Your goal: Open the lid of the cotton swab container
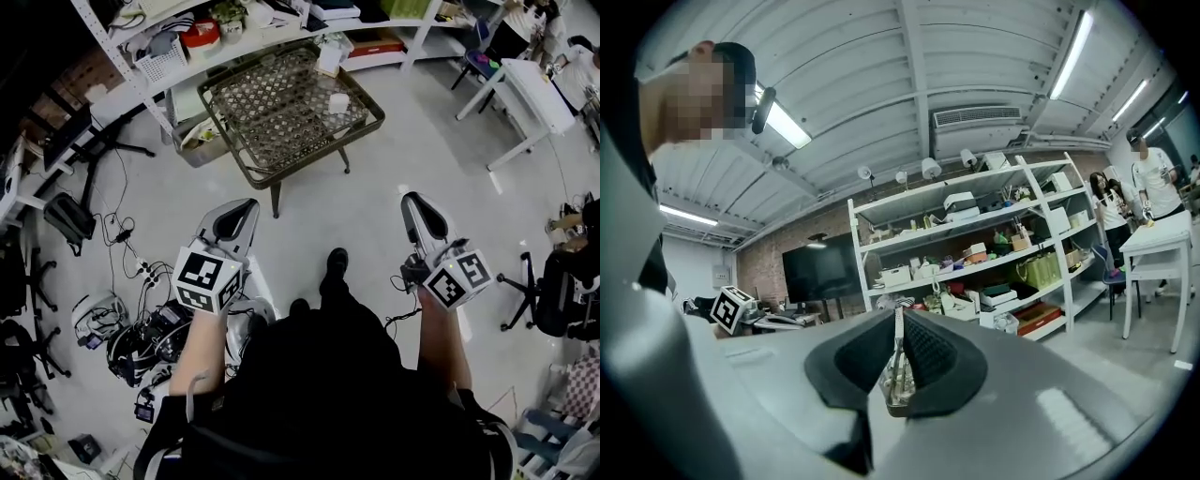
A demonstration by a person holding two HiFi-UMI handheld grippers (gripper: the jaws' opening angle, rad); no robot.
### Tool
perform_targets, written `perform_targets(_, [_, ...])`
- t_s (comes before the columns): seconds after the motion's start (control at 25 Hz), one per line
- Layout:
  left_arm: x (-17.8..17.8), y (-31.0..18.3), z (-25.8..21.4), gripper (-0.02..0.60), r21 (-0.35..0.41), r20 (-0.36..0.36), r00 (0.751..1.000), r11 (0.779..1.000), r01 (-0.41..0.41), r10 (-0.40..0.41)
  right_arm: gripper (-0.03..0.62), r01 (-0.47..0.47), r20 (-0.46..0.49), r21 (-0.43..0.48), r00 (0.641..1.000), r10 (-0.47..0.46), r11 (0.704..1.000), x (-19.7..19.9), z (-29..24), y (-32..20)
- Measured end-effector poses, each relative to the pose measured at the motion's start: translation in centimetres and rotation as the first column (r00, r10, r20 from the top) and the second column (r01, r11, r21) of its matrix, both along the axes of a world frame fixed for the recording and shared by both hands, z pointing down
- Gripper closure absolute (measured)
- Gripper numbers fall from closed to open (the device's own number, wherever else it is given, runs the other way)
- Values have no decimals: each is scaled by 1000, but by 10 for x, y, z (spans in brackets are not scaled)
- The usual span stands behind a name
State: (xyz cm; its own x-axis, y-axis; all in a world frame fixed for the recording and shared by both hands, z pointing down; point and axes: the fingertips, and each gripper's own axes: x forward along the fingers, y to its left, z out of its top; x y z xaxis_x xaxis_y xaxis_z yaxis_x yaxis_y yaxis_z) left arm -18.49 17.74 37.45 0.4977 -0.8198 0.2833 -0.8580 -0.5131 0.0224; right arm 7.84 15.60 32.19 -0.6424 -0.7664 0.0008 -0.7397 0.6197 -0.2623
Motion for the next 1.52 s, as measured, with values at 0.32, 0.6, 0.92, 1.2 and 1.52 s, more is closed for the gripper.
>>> perform_targets(0.32, [35,-84,12,574,-56,13,1000,998,-4,5,556,14,30,-52,999,-12,999,30,26,-92])
perform_targets(0.6, [76,-170,5,574,-74,14,1000,997,0,1,557,62,68,-70,996,-58,996,59,38,-180])
perform_targets(0.92, [91,-216,-2,574,-65,38,999,998,11,-9,557,88,71,-59,994,-83,994,75,36,-233])
perform_targets(1.2, [81,-260,9,574,-70,16,1000,997,-16,17,557,89,39,-52,995,-87,995,55,32,-268])
perform_targets(1.52, [45,-331,5,572,-43,-3,997,996,-81,81,557,37,20,-26,999,-36,999,14,15,-332])
